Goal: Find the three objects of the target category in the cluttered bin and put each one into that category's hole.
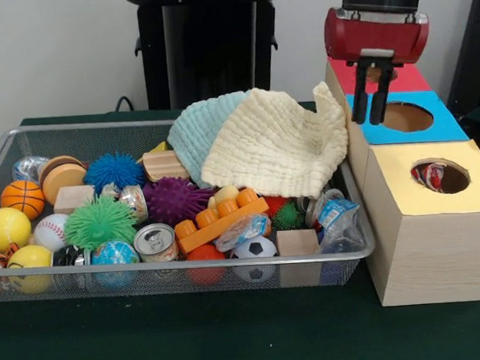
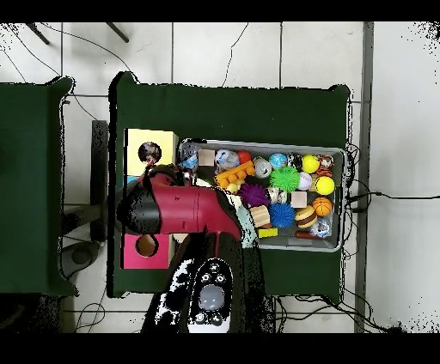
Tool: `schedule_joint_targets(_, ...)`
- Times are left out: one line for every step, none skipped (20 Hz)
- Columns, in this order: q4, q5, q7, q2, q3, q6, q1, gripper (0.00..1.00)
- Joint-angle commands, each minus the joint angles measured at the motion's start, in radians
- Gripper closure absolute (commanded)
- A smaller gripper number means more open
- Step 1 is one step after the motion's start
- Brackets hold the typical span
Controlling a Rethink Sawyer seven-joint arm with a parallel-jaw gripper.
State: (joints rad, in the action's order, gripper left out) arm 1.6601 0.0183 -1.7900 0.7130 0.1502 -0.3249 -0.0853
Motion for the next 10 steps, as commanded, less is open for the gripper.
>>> schedule_joint_targets(0.126, -0.062, -0.114, -0.047, -0.067, 0.109, 0.040, 0.00)
schedule_joint_targets(0.122, -0.065, -0.106, -0.046, -0.069, 0.100, 0.045, 0.00)
schedule_joint_targets(0.119, -0.069, -0.097, -0.046, -0.070, 0.091, 0.050, 0.00)
schedule_joint_targets(0.102, -0.085, -0.087, -0.047, -0.047, 0.082, 0.034, 0.00)
schedule_joint_targets(0.084, -0.102, -0.078, -0.049, -0.024, 0.074, 0.019, 0.00)
schedule_joint_targets(0.084, -0.101, -0.083, -0.046, -0.015, 0.069, 0.017, 0.00)
schedule_joint_targets(0.098, -0.099, -0.090, -0.041, -0.028, 0.093, 0.031, 0.00)
schedule_joint_targets(0.102, -0.101, -0.085, -0.036, -0.039, 0.090, 0.043, 0.00)
schedule_joint_targets(0.106, -0.103, -0.080, -0.031, -0.050, 0.088, 0.055, 0.00)
schedule_joint_targets(0.105, -0.104, -0.075, -0.023, -0.055, 0.077, 0.061, 0.00)
